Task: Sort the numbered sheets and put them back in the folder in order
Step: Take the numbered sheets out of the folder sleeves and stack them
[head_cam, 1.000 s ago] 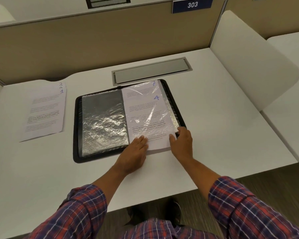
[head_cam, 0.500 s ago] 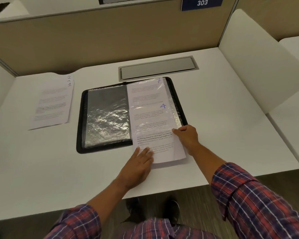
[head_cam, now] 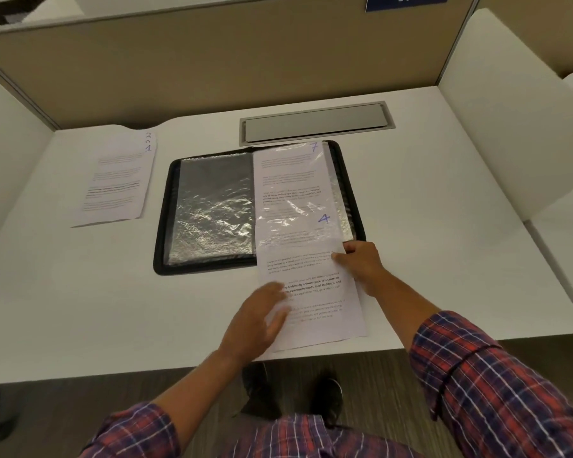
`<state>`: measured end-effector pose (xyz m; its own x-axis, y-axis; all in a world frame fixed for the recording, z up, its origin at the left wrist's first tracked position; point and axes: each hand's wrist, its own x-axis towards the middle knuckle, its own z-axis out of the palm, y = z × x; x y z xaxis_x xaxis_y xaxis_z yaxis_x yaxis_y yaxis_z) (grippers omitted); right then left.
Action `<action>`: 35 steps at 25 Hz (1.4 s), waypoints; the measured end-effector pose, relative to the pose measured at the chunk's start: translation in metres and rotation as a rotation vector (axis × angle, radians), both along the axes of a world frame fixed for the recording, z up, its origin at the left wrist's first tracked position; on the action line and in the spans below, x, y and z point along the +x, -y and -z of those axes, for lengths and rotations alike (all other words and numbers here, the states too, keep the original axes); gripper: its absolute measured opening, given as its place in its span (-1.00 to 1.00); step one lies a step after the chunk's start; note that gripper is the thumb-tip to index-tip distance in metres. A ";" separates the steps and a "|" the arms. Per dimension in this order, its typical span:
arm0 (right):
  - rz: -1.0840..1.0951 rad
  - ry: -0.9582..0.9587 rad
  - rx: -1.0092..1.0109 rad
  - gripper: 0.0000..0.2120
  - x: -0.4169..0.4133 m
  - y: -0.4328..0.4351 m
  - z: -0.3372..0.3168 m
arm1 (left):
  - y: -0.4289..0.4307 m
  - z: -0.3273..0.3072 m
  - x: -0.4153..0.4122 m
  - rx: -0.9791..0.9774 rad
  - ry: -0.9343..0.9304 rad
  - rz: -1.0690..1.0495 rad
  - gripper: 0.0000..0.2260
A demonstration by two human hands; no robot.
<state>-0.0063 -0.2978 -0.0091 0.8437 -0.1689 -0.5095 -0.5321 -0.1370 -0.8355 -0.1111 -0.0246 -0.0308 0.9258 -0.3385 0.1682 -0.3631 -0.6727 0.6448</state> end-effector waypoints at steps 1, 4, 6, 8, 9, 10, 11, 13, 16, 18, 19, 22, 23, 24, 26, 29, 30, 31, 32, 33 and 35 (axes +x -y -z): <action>-0.012 -0.010 0.027 -0.92 -0.004 0.003 -0.001 | 0.005 -0.007 0.006 -0.065 -0.058 -0.157 -0.65; -0.024 -0.071 0.132 -0.87 -0.014 0.011 -0.004 | 0.022 -0.029 0.025 -0.272 -0.325 -0.590 -0.63; -0.041 -0.099 0.185 -0.82 -0.020 0.016 -0.006 | 0.031 -0.039 0.036 -0.471 -0.530 -0.766 -0.58; -0.044 -0.111 0.219 -0.79 -0.025 0.022 -0.009 | 0.035 -0.041 0.043 -0.644 -0.690 -0.864 -0.54; -0.046 -0.110 0.238 -0.79 -0.026 0.024 -0.010 | 0.036 -0.042 0.045 -0.702 -0.752 -0.896 -0.52; -0.046 -0.112 0.259 -0.79 -0.027 0.026 -0.011 | 0.037 -0.043 0.047 -0.744 -0.797 -0.918 -0.52; -0.050 -0.108 0.275 -0.80 -0.028 0.027 -0.012 | 0.037 -0.043 0.048 -0.771 -0.826 -0.922 -0.57; -0.056 -0.095 0.311 -0.77 -0.028 0.030 -0.015 | 0.038 -0.043 0.047 -0.786 -0.866 -0.894 -0.77; -0.087 -0.070 0.396 -0.57 -0.028 0.033 -0.020 | 0.041 -0.052 0.040 -0.891 -0.915 -0.808 -0.79; -0.085 -0.040 0.421 -0.58 -0.025 0.033 -0.027 | 0.040 -0.056 0.038 -0.996 -0.907 -0.734 -0.75; -0.075 -0.027 0.428 -0.59 -0.022 0.032 -0.029 | 0.039 -0.057 0.038 -1.013 -0.893 -0.703 -0.75; -0.021 0.005 0.394 -0.76 -0.009 0.025 -0.030 | 0.034 -0.061 0.043 -0.987 -0.797 -0.706 -0.84; -0.009 0.005 0.365 -0.81 -0.004 0.021 -0.031 | 0.031 -0.062 0.045 -0.971 -0.771 -0.727 -0.87; -0.007 0.004 0.328 -0.86 0.001 0.017 -0.031 | 0.028 -0.063 0.049 -0.956 -0.752 -0.741 -0.87; -0.043 0.004 0.227 -0.94 0.009 0.005 -0.033 | 0.019 -0.066 0.060 -0.927 -0.717 -0.767 -0.87; -0.081 0.015 0.127 -0.92 0.025 -0.018 -0.031 | -0.003 -0.070 0.084 -0.882 -0.648 -0.841 -0.91; -0.078 0.019 0.115 -0.90 0.031 -0.027 -0.031 | -0.012 -0.072 0.093 -0.865 -0.626 -0.865 -0.92; -0.072 0.022 0.112 -0.89 0.036 -0.037 -0.032 | -0.021 -0.073 0.102 -0.849 -0.608 -0.886 -0.93; -0.068 0.026 0.116 -0.89 0.043 -0.048 -0.033 | -0.033 -0.073 0.112 -0.835 -0.593 -0.904 -0.94; -0.065 0.032 0.120 -0.90 0.049 -0.059 -0.034 | -0.044 -0.074 0.121 -0.820 -0.580 -0.918 -0.94; -0.065 0.045 0.128 -0.90 0.061 -0.083 -0.036 | -0.069 -0.074 0.139 -0.780 -0.555 -0.940 -0.95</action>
<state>0.0547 -0.2145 0.0273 0.8731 -0.0498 -0.4850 -0.4874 -0.0609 -0.8711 0.0283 0.0446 0.0436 0.7607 0.4711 -0.4465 0.4636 0.0872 0.8818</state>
